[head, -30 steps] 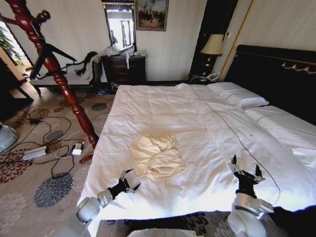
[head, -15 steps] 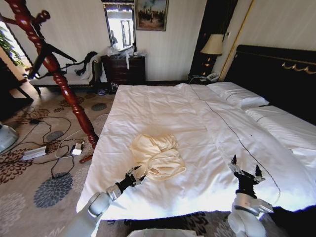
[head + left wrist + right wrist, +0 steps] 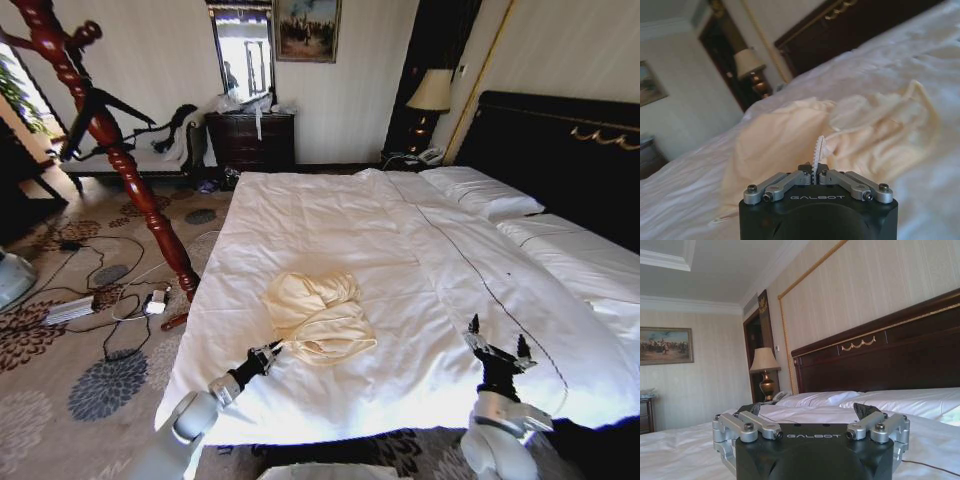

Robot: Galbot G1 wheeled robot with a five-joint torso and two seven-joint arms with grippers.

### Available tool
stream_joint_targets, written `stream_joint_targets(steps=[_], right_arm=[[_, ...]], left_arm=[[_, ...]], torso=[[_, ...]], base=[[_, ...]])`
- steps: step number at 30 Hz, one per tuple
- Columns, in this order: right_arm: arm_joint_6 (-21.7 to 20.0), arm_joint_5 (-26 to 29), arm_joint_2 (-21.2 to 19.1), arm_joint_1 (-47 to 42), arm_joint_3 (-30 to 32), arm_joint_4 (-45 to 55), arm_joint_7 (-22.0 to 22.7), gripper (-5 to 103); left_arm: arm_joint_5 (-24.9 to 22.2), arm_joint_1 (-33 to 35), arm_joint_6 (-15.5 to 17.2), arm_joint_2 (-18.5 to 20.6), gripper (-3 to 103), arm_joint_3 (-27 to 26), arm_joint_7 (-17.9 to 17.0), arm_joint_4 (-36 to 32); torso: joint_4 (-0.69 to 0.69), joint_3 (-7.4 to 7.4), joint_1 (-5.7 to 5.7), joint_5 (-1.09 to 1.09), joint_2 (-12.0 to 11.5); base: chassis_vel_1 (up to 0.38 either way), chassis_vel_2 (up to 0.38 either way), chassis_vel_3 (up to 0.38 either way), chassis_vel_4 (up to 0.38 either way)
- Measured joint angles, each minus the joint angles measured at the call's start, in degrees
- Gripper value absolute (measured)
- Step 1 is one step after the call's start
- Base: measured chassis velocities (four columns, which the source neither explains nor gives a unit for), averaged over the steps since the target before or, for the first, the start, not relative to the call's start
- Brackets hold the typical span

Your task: Pick up the clothes from the bed and hang them on the clothes hanger.

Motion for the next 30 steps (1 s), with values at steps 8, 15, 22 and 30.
stream_joint_targets(steps=[8, 15, 22, 30], right_arm=[[1.6, 1.5, -1.0, 0.7, -1.4, -2.0, 0.0, 100], [6.0, 2.4, -4.2, 0.9, -4.8, -4.2, -4.4, 100], [7.6, 7.5, -15.1, 2.7, -15.3, -6.1, -11.9, 100], [6.4, 10.1, -21.6, 6.6, -29.9, -9.9, -20.5, 100]], left_arm=[[-22.2, -1.7, 8.6, -0.4, 2, -10.1, -6.8, -7.9], [-28.4, -1.2, 10.3, -2.8, 2, -15.8, -9.1, -7.0], [-25.6, 1.0, 9.9, -6.5, 2, -17.5, -9.3, -6.7], [-24.8, 2.2, 9.9, -6.6, 2, -19.0, -9.1, -7.8]], torso=[[-0.01, 0.00, 0.00, 0.01, 0.0], [-0.02, 0.00, 0.00, 0.01, 0.0], [0.00, 0.00, 0.00, 0.01, 0.0], [-0.01, 0.00, 0.00, 0.01, 0.0]], base=[[0.000, 0.000, 0.000, 0.000], [0.000, 0.000, 0.000, 0.000], [0.000, 0.000, 0.000, 0.000], [0.000, 0.000, 0.000, 0.000]])
